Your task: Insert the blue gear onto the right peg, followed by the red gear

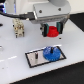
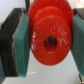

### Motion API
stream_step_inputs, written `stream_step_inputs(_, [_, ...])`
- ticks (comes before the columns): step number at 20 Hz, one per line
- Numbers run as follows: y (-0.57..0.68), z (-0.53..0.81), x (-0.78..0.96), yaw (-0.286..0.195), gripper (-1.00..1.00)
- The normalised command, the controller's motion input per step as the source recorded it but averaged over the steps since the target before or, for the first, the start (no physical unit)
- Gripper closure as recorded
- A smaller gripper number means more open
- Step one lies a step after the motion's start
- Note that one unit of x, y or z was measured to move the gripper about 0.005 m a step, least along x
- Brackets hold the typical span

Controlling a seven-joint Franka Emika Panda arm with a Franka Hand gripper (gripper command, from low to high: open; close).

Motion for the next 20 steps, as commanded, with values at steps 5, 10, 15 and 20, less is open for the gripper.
stream_step_inputs(5, [0.0,0.07,0.64,0.0,1.0])
stream_step_inputs(10, [-0.01,0.02,0.51,0.0,1.0])
stream_step_inputs(15, [-0.02,-0.03,0.38,0.0,1.0])
stream_step_inputs(20, [-0.06,-0.07,0.24,0.0,1.0])
